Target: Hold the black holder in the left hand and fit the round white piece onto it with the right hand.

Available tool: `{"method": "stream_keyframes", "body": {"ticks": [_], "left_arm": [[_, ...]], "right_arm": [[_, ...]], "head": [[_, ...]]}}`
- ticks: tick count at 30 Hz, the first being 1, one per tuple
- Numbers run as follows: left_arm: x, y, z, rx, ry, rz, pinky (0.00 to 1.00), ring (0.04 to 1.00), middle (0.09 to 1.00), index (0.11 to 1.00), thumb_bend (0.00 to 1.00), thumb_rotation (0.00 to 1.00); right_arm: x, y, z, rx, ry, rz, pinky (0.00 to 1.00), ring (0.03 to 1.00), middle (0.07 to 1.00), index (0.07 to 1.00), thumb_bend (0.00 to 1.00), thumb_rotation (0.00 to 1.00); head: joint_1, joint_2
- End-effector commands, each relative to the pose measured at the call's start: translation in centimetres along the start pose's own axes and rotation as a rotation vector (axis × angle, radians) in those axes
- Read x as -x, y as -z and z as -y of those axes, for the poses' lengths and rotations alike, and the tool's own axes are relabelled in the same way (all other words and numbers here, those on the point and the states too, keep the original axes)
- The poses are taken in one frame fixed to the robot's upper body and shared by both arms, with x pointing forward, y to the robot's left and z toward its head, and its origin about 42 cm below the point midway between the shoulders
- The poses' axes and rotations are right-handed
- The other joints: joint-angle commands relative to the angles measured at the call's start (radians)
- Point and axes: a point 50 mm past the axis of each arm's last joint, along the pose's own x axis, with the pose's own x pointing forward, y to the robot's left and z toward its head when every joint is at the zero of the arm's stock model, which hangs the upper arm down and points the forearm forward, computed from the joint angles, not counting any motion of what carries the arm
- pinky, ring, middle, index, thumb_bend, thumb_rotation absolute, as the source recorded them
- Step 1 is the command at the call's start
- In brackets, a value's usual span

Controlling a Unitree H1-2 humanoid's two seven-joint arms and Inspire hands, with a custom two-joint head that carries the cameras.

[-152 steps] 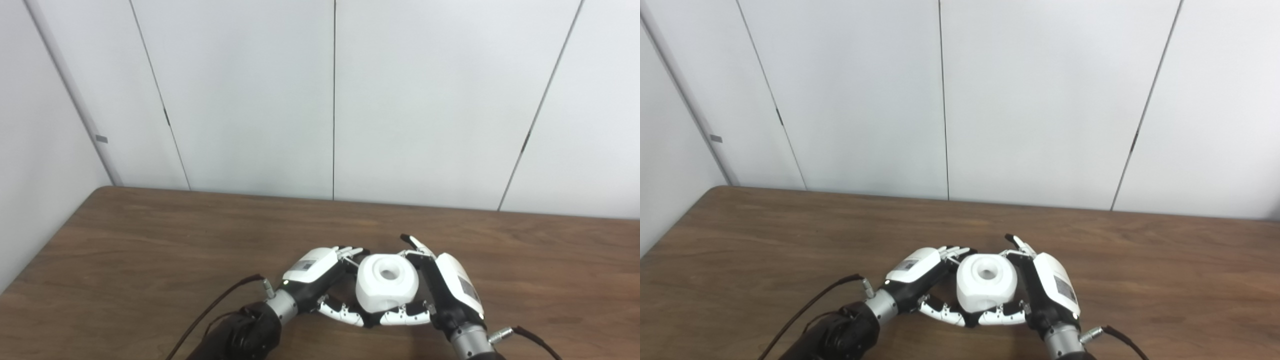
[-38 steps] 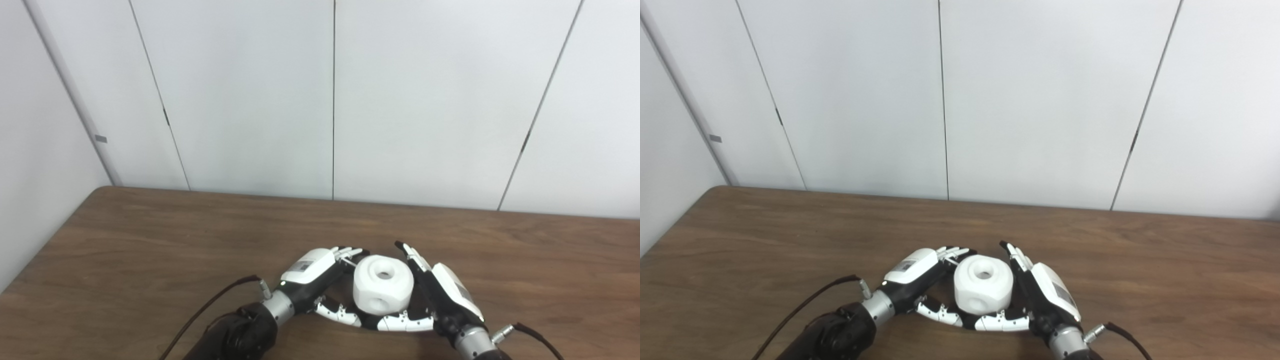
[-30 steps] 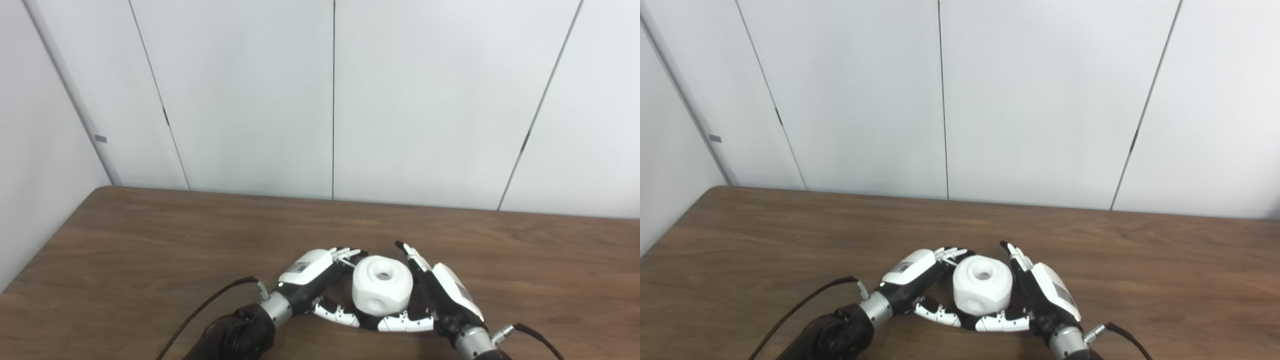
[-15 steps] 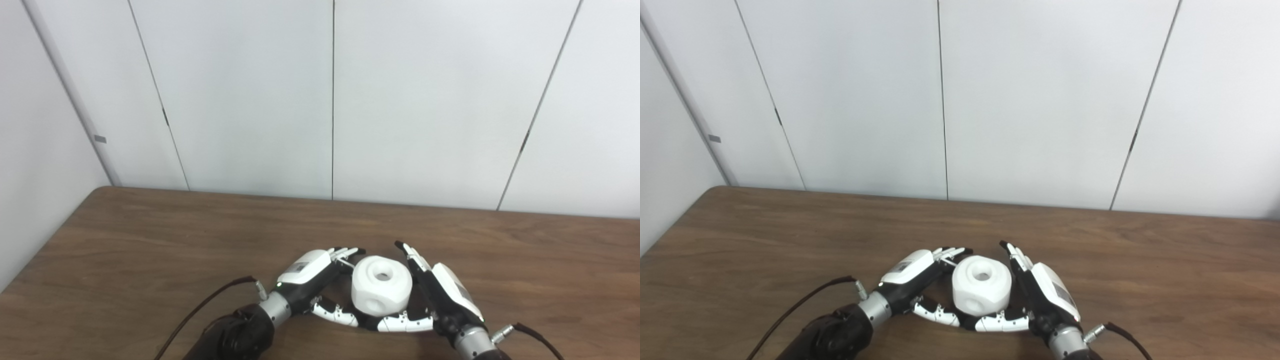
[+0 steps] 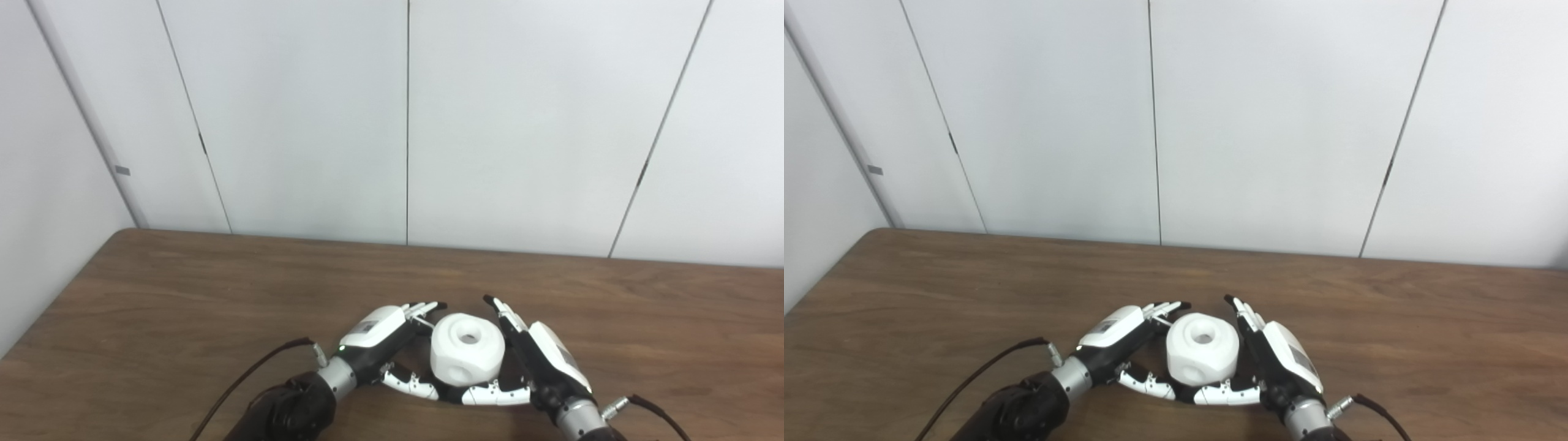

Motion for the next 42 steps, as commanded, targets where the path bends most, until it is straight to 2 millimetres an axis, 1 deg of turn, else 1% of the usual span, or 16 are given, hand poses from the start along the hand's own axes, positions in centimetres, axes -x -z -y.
{"method": "stream_keyframes", "body": {"ticks": [1,7,13,18,24,30,36,42], "left_arm": [[0.0,0.1,-0.6,-0.01,-0.002,-0.015,1.0,0.982,0.982,0.592,0.98,0.15],[-0.1,0.0,-0.7,-0.024,0.005,-0.029,1.0,0.986,0.999,0.707,1.0,0.22],[0.0,-0.1,-0.8,-0.03,0.01,-0.042,0.98,0.993,1.0,0.8,1.0,0.27],[0.0,-0.2,-0.9,-0.021,0.015,-0.054,0.99,1.0,1.0,0.866,1.0,0.28],[0.1,-0.3,-1.0,-0.002,0.013,-0.063,0.99,1.0,1.0,0.984,1.0,0.31],[0.2,-0.3,-1.1,0.002,0.023,-0.08,1.0,1.0,1.0,1.0,1.0,0.34],[0.4,-0.1,-1.5,0.008,0.045,-0.126,1.0,1.0,1.0,1.0,1.0,0.4],[0.9,0.0,-2.0,0.01,0.039,-0.141,0.98,1.0,1.0,1.0,1.0,0.43]], "right_arm": [[-0.5,-0.4,0.6,0.01,0.01,0.007,0.85,0.996,1.0,1.0,1.0,0.41],[-0.5,-0.4,0.6,0.008,0.009,0.009,0.84,0.994,1.0,1.0,1.0,0.42],[-0.6,-0.4,0.5,0.004,0.007,0.009,0.84,0.996,1.0,1.0,1.0,0.41],[-0.7,-0.4,0.5,0.007,0.005,0.011,0.84,0.997,1.0,1.0,1.0,0.42],[-0.6,-0.4,0.5,0.002,0.004,0.009,0.85,1.0,1.0,1.0,1.0,0.41],[-0.7,-0.4,0.4,0.004,0.006,0.007,0.84,0.994,1.0,1.0,1.0,0.41],[-0.7,-0.3,0.5,0.001,0.003,0.005,0.85,0.998,1.0,1.0,1.0,0.43],[-0.6,0.1,0.7,0.007,0.016,0.003,0.87,1.0,1.0,1.0,1.0,0.41]], "head": [[0.001,0.0],[0.0,-0.002],[-0.001,-0.005],[-0.001,-0.007],[-0.002,-0.009],[-0.004,-0.013],[-0.004,-0.018],[-0.006,-0.026]]}}
